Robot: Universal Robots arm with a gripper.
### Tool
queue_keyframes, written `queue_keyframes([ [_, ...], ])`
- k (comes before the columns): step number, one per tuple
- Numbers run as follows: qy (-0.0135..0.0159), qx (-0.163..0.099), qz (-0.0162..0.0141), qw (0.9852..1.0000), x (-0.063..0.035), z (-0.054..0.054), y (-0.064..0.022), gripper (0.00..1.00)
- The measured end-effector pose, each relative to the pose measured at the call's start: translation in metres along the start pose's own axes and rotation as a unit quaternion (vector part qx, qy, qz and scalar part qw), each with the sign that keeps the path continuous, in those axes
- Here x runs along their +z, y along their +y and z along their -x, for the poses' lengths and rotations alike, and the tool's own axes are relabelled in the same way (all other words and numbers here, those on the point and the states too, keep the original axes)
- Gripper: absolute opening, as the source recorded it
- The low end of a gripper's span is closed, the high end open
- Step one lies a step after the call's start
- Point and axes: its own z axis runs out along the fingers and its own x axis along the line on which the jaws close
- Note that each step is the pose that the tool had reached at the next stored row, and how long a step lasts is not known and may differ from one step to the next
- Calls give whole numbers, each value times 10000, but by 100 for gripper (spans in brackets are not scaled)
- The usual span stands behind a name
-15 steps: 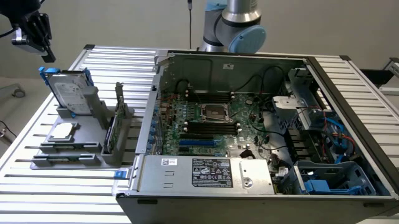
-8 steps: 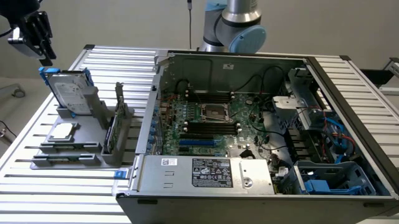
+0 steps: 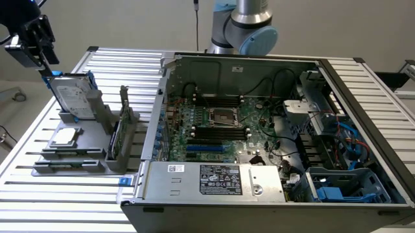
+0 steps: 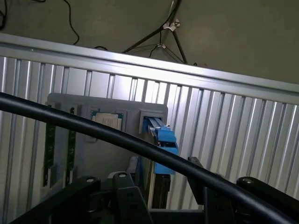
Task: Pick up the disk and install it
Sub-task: 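Pick up the disk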
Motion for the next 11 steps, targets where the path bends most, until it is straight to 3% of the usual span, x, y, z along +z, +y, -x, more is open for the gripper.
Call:
queue_keyframes([
  [4,3,-1,-16,10000,72,0,-1,54],
  [11,3,-1,-16,10000,200,49,-11,54],
])
